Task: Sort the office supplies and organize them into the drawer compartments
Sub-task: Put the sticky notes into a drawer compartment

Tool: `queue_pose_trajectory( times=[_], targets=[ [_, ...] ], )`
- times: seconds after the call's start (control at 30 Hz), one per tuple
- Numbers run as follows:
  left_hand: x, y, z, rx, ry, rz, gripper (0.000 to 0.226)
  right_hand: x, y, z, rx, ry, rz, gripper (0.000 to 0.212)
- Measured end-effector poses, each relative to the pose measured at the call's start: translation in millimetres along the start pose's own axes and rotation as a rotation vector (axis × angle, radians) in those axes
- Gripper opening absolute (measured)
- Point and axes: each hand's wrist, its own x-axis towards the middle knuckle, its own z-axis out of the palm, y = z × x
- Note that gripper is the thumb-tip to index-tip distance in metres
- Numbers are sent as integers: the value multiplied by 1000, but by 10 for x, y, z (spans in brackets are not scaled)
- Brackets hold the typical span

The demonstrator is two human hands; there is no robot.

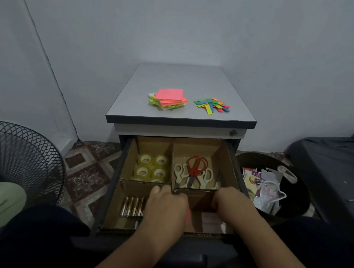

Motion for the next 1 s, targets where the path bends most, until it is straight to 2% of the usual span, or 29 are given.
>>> queue_pose_trajectory(
  times=[0.2,0.47,0.57,0.7,0.9,1.0],
  targets=[
    [25,-19,69,-159,90,-84,25,4,-11,20,13,17,-1,26],
    [20,19,39,116,-34,99,25,58,-1,40,5,-72,14,27],
    [-5,25,64,138,-64,128,30,60,-26,45,-42,-174,36,33],
    [-13,-14,12,160,-44,200,27,44,-21,122,-64,-83,3,26],
    [4,-155,-8,204,-83,378,29,48,-36,195,-107,-165,-81,27],
    [21,-152,-18,165,-85,376,28,80,-28,207,-134,-187,-84,29]
  ],
)
